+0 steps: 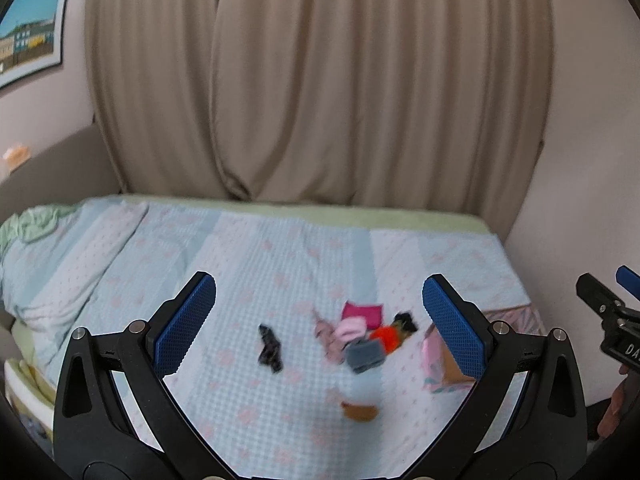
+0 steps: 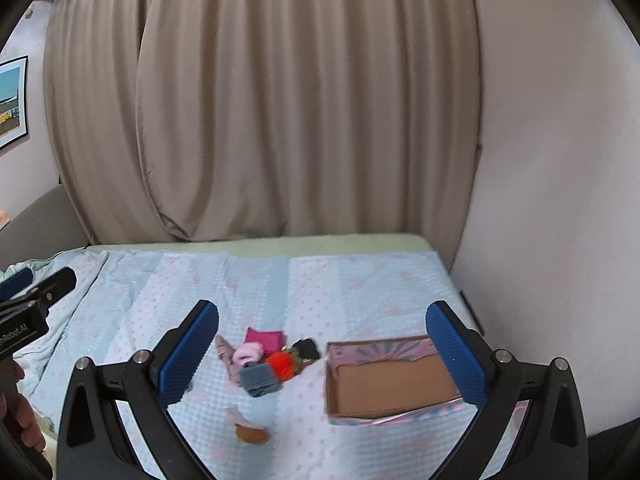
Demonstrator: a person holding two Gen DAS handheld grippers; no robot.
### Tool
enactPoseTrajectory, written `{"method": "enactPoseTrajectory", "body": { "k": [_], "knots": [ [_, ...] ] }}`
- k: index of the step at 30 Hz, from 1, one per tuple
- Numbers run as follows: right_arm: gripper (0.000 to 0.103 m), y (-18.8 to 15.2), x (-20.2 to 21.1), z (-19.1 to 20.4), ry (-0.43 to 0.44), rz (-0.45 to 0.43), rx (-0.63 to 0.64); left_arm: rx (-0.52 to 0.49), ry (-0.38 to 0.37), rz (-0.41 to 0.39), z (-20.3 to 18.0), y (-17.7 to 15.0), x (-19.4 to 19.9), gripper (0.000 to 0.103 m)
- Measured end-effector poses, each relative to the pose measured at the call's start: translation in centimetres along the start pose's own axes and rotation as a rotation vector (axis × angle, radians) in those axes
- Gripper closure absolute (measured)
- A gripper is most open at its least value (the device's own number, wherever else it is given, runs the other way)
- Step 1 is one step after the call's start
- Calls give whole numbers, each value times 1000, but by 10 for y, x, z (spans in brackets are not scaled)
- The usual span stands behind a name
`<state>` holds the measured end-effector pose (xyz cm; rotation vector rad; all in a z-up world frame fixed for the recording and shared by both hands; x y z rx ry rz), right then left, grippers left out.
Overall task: Organize soft objects
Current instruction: 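Grasp the black scarf with the left tool while the right tool grasps the grey fuzzy hat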
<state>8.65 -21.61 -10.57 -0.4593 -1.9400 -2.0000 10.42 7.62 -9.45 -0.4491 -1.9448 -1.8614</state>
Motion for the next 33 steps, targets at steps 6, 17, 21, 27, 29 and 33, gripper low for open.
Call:
{"method": "enactPoseTrajectory", "body": {
  "k": [6, 17, 21, 27, 29, 33],
  "knots": [
    [0, -37, -47, 39, 60, 99, -58, -4, 4, 114, 46, -42, -56, 0],
    [0, -163, -176, 90, 59, 288, -217, 42, -18, 304, 98, -161, -217, 2],
    [0, -211, -224, 104, 47, 330, -261, 25, -14, 350, 99, -202, -269, 7],
    [0, -271, -290, 110, 24, 392, -400, 13, -4, 394, 103, -254, -338, 8],
    [0, -285, -307, 109, 16, 404, -442, 14, 2, 399, 105, -264, -354, 9],
    [0, -304, -334, 111, 9, 415, -498, 20, 7, 428, 111, -284, -384, 19]
  ]
}}
Point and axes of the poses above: each gripper's, at about its wrist camera, not at the fingertips, and x roughly against the way its jaws point, z to its left, y to its top, the point moved 10 cm from there along -x, roughly the way its jaws point, and after that the axes turned 4 degrees about -z, right-handed, at the moved point
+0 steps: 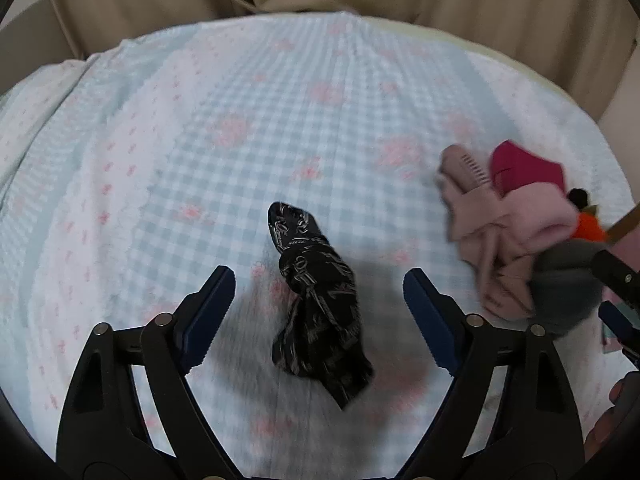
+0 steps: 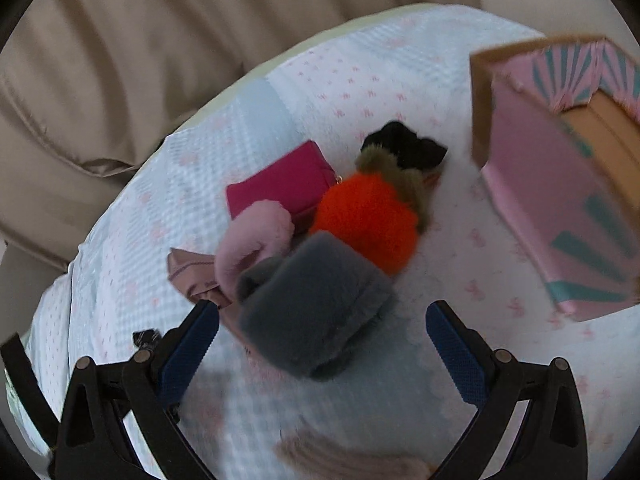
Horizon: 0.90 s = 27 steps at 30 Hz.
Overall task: Organize soft objects
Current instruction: 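Grasp the black scarf with the left tool while the right tool grasps the grey fuzzy hat, then carry the scarf and hat over the cardboard box and release both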
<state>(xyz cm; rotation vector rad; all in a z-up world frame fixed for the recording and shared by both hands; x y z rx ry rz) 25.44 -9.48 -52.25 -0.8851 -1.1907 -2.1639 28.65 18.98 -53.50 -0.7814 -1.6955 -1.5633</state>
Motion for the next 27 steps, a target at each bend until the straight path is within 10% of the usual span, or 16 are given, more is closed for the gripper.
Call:
{"method": "enactPoseTrajectory", "body": {
  "k": [8, 19, 27],
  "knots": [
    [13, -2, -37, -5, 8, 22, -82, -7, 3, 66, 4, -14, -36, 61],
    [49, -2, -37, -4, 12, 17, -108, -20, 16, 47, 3, -8, -29, 67],
    [53, 5, -16, 0, 16, 11, -72, 14, 20, 7, 5, 7, 9, 68]
  ]
}}
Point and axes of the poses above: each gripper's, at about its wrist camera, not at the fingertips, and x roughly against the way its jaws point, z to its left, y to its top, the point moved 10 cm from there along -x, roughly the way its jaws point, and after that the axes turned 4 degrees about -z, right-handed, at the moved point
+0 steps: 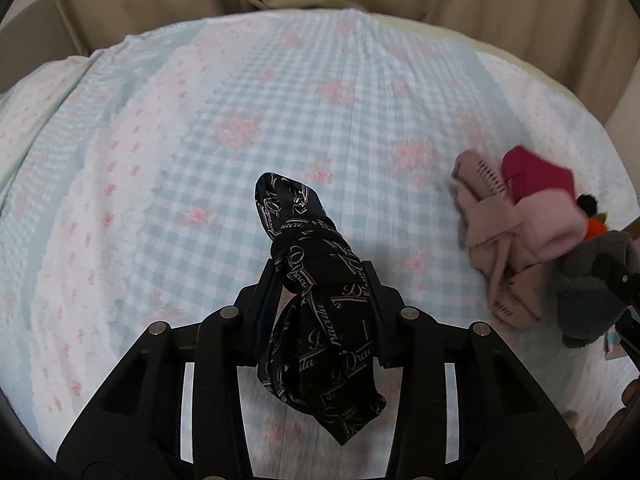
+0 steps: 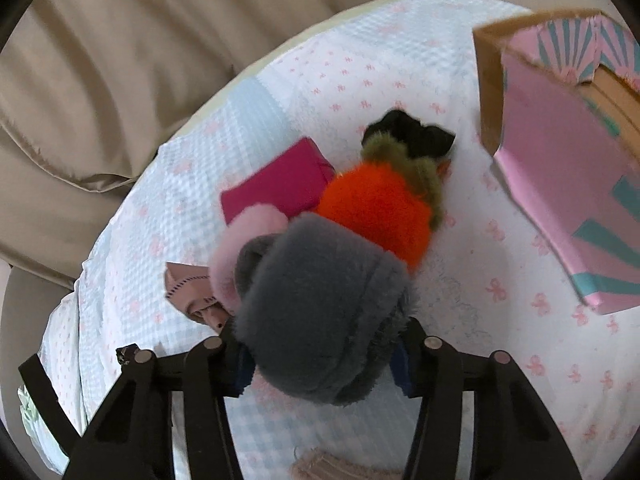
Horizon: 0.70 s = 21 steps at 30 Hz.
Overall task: Organize soft objects
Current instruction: 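Carry the scarf and hat over the cardboard box and release both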
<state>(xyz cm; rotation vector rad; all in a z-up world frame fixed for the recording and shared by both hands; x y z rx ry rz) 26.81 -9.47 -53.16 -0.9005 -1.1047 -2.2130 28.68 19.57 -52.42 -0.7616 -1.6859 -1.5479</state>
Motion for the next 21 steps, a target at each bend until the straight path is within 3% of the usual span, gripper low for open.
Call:
{"method": "enactPoseTrajectory", "body": {
  "k": [11, 21],
  "knots": [
    [53, 29, 87, 28, 34, -37, 54, 48, 5, -92, -7, 46, 114, 68],
    [53, 85, 210, 65, 100, -85, 200, 54, -20, -178, -61, 89, 258, 68]
  ]
}}
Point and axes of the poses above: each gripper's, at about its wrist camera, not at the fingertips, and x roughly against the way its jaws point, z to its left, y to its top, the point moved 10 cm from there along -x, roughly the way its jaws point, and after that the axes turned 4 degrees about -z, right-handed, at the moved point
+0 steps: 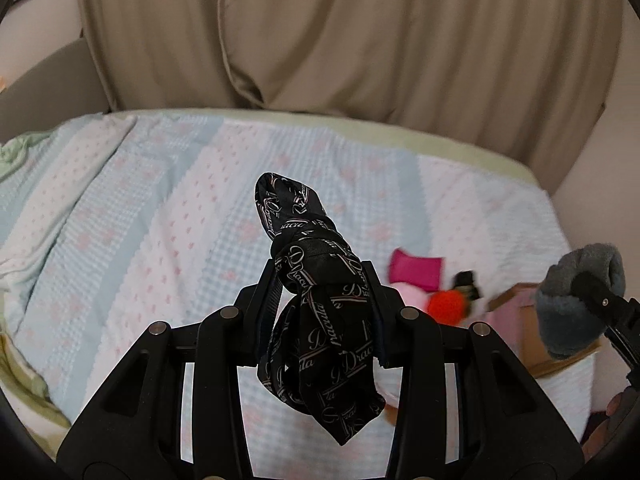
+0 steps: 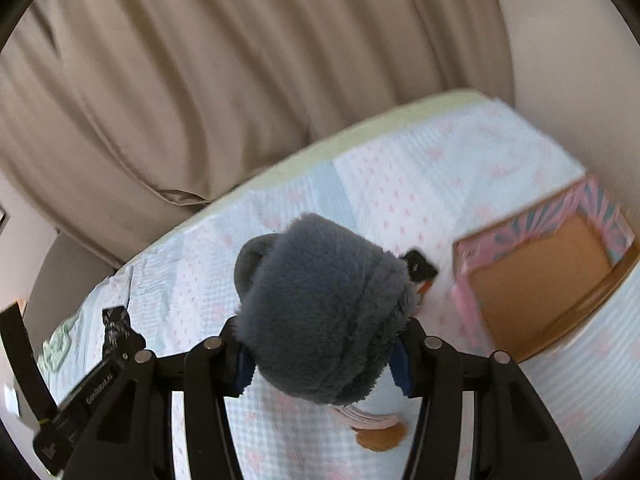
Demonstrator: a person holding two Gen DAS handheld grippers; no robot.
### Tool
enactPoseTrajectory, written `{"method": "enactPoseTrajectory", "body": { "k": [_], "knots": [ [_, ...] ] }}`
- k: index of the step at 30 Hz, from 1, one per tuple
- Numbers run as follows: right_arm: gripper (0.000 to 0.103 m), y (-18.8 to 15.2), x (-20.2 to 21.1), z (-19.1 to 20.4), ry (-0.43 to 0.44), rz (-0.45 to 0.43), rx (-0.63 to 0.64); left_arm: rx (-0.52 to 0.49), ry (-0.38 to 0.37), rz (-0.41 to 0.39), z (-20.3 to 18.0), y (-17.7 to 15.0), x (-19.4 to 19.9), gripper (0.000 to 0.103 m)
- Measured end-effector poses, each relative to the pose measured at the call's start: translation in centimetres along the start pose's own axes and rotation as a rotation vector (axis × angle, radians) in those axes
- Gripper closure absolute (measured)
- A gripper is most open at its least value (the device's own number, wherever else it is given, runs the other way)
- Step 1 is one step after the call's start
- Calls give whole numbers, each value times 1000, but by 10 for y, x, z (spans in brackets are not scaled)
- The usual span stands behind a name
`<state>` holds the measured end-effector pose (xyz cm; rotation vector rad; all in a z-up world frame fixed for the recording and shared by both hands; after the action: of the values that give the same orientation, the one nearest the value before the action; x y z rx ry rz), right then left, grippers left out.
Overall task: Organize soft objects
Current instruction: 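Carry the scarf and hat over the cardboard box and release both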
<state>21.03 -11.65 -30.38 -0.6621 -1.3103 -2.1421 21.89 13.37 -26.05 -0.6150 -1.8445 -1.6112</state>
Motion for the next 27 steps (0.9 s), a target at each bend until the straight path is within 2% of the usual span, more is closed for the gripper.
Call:
{"method": "enactPoseTrajectory", "body": {
  "k": [8, 13, 17, 21, 27],
  "knots": [
    [53, 58, 97, -2, 18, -59, 163, -40, -45, -40, -79, 10, 77, 68],
    [53, 79, 133, -27, 6, -101, 226, -74, -92, -59, -145, 8, 98, 68],
    [53, 91, 142, -59, -18, -111, 260, -100, -141, -50, -201, 2, 96, 68],
    [53, 103, 138, -107, -64, -76, 276, -132, -200, -20, -267, -12, 76, 68],
    [54, 103, 94, -197, -154, 93, 324, -194, -232, 96, -339, -45, 22, 68]
  ]
}}
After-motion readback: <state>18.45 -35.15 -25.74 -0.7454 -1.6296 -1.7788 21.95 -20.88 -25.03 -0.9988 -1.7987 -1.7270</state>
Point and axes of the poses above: each gripper's, at about its wrist camera, not at the fingertips, and x roughly against the way its jaws point, z to its left, y to its top, the point moved 10 cm from there along -x, roughly the way its jaws point, and after that the axes turned 4 degrees about -z, right-handed, at the moved point
